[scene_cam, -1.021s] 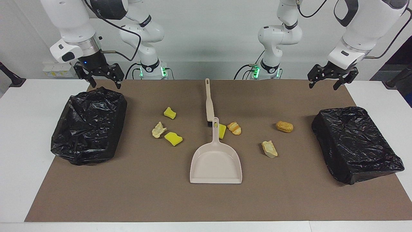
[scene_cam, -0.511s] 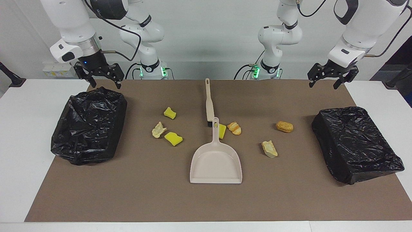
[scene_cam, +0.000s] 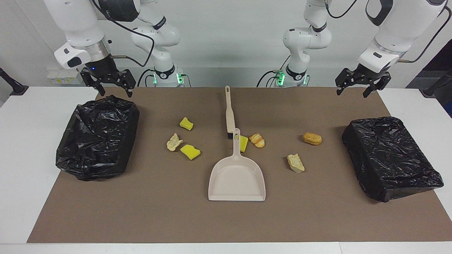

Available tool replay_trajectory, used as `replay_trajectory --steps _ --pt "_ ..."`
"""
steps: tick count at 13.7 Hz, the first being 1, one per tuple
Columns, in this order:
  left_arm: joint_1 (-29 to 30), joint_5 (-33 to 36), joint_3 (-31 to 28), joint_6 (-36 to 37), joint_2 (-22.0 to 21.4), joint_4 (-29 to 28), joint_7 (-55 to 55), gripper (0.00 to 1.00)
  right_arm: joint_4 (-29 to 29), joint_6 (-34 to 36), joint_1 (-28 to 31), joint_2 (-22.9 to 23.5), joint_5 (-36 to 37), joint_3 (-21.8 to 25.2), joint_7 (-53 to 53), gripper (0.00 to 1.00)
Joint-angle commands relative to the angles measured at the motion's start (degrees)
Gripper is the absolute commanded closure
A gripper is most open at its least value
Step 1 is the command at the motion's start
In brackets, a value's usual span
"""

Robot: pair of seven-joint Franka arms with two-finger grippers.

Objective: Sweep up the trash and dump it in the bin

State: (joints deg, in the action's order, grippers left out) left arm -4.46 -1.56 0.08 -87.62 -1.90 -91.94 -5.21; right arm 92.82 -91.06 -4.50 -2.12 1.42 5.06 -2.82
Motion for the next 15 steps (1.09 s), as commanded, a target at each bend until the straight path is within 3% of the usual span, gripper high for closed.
replay_trajectory --steps 1,6,8,13,15 --pt "-0.8 -1.1 0.1 -0.1 -0.7 -3.1 0.0 0.00 -0.5 0.6 0.4 0.0 -0.7 0.1 1.9 0.00" --pt "-6.1 -2.6 0.1 -13.5 -6.8 -18.1 0.0 0.00 -0.8 0.9 -0.9 0.3 -0.8 -0.6 1.1 0.00" --pt "-8.7 -4.2 0.1 -17.3 -7.4 -21.8 0.0 0.00 -1.6 1.0 -3.9 1.4 -1.1 -0.6 -5.3 0.00" --pt "-18.5 -6.5 0.1 -32.0 -13.9 -37.7 2.9 0.00 -16.2 -1.5 -11.2 17.6 -5.5 -2.7 -23.4 0.00" --pt "-24.2 -6.5 0.1 -34.5 -13.8 -39.7 6.7 0.00 -19.5 -5.9 -15.0 23.7 -5.5 -3.7 -32.1 0.00"
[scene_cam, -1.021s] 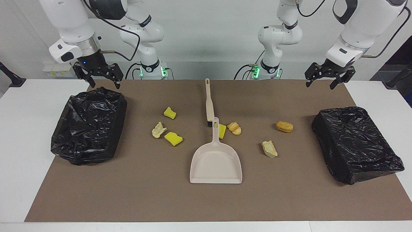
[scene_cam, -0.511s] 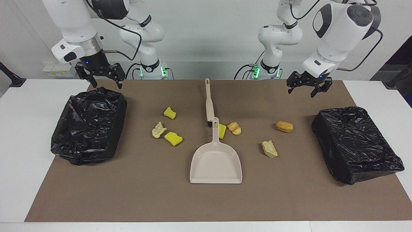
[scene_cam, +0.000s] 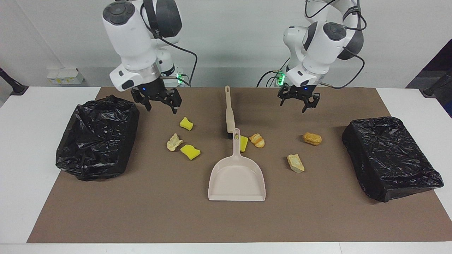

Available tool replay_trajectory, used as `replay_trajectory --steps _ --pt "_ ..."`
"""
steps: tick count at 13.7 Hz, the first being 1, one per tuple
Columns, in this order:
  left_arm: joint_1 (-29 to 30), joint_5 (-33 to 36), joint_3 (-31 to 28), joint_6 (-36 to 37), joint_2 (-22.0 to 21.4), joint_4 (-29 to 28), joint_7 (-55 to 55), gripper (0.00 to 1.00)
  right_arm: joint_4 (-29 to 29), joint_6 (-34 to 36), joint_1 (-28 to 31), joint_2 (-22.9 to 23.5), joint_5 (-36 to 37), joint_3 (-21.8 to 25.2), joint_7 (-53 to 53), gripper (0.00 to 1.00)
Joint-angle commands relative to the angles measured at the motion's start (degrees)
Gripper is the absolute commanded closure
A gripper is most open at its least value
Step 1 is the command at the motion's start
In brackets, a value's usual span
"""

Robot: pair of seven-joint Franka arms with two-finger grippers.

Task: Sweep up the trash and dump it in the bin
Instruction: 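Reach the right gripper to the dustpan handle while the left gripper reaches the brush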

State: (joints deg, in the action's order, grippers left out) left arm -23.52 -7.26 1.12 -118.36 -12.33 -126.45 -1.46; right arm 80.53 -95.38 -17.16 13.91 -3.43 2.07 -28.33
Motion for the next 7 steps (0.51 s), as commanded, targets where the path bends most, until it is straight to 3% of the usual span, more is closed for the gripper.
replay_trajectory --steps 1,7 --pt "-7.1 -0.8 -0.9 -5.2 -3.4 -6.2 4.3 0.00 -8.0 -3.6 -3.7 9.8 -0.7 -1.4 -9.3 0.00" --pt "-21.9 -0.7 -0.3 -20.9 -1.2 -14.3 21.5 0.00 -7.9 -10.7 -8.3 18.5 -2.8 -6.4 -19.1 0.00"
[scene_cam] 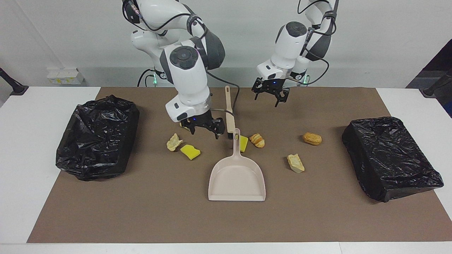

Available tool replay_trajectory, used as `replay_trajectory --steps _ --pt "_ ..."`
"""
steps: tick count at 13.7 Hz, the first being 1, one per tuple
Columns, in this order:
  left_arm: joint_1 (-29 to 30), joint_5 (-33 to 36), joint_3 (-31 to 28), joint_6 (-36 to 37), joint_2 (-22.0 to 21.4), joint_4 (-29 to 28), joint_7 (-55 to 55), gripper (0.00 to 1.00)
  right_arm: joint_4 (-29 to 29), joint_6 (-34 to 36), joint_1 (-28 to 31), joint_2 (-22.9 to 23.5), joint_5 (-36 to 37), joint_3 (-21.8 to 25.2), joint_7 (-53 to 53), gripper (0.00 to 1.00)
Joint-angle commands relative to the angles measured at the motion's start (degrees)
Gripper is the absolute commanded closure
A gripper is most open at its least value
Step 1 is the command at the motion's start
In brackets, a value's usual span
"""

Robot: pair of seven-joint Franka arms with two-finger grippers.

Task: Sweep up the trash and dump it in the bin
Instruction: 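Reach the right gripper to the dustpan handle while the left gripper reaches the brush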

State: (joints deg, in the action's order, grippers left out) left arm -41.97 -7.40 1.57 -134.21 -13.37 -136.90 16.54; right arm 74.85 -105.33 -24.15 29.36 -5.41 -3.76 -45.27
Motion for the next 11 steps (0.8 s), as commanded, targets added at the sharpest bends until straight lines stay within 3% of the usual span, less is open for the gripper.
replay_trajectory --steps 1,8,11 --pt "-4.5 -0.5 -0.2 -5.9 0.7 -4.1 4.9 0.00 -2.0 -2.1 -3.0 4.5 -1.2 -0.5 -2.4 0.00" --pt "-10.2 3.6 2.9 -12.8 7.4 -4.0 18.9 0.00 3.6 -8.1 -4.7 5.4 -0.4 -0.5 2.2 0.02" --pt "-11.5 6.8 2.9 -14.5 9.2 -3.5 22.9 0.00 5.2 -10.7 -4.7 5.2 -0.6 -0.5 2.5 0.23"
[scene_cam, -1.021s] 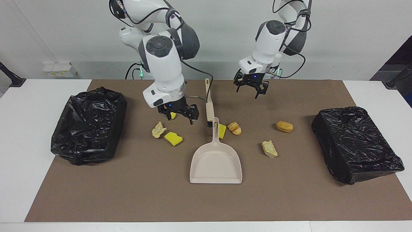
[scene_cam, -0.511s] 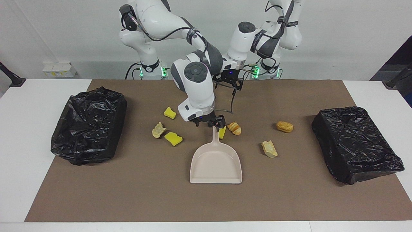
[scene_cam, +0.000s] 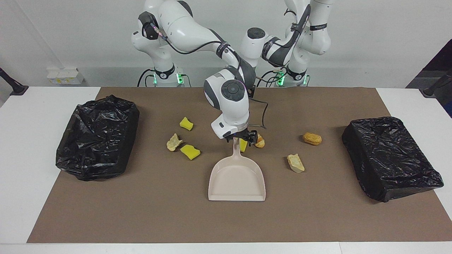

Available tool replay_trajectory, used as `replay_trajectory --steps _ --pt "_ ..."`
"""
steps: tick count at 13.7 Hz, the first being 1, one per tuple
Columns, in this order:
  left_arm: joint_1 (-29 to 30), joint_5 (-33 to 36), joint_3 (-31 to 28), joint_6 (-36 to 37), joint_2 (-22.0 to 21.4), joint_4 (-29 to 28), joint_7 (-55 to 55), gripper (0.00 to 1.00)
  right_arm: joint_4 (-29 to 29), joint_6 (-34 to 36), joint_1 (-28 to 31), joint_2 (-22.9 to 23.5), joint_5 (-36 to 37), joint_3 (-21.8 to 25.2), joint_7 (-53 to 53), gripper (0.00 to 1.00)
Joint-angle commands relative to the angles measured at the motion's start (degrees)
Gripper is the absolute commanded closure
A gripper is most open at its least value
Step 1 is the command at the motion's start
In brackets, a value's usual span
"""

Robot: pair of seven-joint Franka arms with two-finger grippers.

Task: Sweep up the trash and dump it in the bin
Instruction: 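Reach the right gripper to the dustpan handle while the left gripper reaches the brush, then lift the dustpan with the right gripper while the left gripper lifts the brush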

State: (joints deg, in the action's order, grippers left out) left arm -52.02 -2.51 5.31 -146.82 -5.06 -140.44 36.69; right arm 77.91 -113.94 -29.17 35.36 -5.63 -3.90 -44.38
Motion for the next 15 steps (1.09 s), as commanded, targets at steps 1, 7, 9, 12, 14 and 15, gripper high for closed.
replay_trajectory --steps 1,7,9,12,14,15 --pt "-1.4 1.9 -0.7 -1.9 1.0 0.1 2.8 0.00 2.9 -2.2 0.3 -1.0 -0.3 -0.3 1.7 0.31" --pt "-1.4 2.0 -0.7 -1.0 1.1 0.1 3.9 0.91 2.5 0.9 1.2 -1.3 1.5 -0.3 2.6 1.00" --pt "-1.4 2.1 -0.7 -0.5 1.1 0.0 3.9 1.00 1.3 2.8 2.6 -1.5 1.2 -0.3 3.9 1.00" --pt "-1.2 2.0 -0.8 1.2 1.0 0.0 3.8 1.00 1.3 7.2 5.5 -4.7 1.0 -0.3 11.6 1.00" --pt "-0.6 2.0 -0.8 3.2 -0.2 0.2 3.8 1.00 1.5 12.0 8.1 -9.0 0.9 -0.2 19.6 1.00" --pt "-0.6 2.0 -0.9 6.1 -1.8 0.3 3.8 1.00 1.6 15.0 9.6 -10.9 1.1 -0.2 23.0 1.00"
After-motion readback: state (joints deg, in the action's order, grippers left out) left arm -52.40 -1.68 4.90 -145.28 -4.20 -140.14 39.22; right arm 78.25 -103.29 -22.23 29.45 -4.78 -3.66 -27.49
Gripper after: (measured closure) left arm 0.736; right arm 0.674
